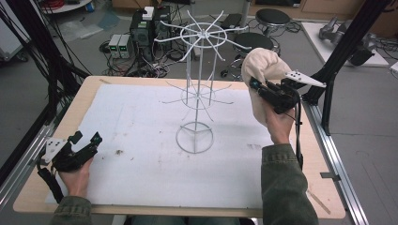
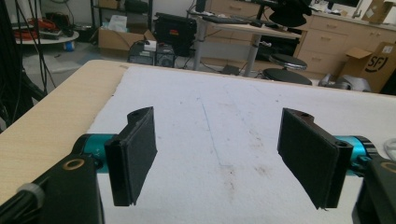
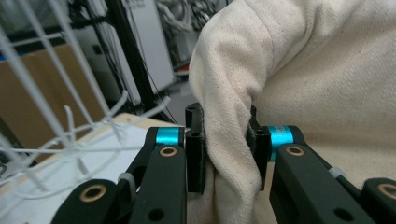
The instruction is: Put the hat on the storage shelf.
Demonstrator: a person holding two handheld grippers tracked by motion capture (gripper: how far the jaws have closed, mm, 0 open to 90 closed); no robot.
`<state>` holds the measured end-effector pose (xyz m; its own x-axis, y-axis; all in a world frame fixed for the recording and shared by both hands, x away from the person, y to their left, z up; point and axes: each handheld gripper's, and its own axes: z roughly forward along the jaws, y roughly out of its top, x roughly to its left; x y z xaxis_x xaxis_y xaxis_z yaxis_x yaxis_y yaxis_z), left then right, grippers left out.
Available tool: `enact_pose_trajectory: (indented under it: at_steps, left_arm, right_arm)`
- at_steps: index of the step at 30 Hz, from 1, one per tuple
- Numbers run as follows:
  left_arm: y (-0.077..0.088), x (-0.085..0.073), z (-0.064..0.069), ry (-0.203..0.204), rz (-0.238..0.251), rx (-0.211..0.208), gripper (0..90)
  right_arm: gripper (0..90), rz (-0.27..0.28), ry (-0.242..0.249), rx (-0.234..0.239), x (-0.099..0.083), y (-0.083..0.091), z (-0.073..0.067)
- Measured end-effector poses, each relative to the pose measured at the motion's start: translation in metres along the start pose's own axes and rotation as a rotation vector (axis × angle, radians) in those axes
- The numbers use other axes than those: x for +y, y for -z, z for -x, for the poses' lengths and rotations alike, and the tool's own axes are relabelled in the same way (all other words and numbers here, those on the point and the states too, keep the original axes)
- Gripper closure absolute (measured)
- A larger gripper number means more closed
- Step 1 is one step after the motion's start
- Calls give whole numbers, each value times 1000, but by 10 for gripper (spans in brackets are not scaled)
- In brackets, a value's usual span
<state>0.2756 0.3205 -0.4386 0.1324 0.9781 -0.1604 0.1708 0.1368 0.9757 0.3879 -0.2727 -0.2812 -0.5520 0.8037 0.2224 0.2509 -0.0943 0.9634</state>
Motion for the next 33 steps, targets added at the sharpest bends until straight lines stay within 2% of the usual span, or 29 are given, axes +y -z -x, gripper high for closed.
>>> enact_pose_trajectory:
  at_steps: [11,16,25,33]
  left_arm:
    - [0,0,0,-1,2,0,280]
    - [0,0,0,2,3,1,281]
    - [0,0,0,9,5,-1,281]
    - [-1,0,0,11,2,-3,281]
  right_arm:
    - [747,166,58,91,13,25,-17]
    - [746,195,87,107,16,31,-22]
    - [744,208,81,118,18,37,-24]
    - [741,236,99,134,30,48,-33]
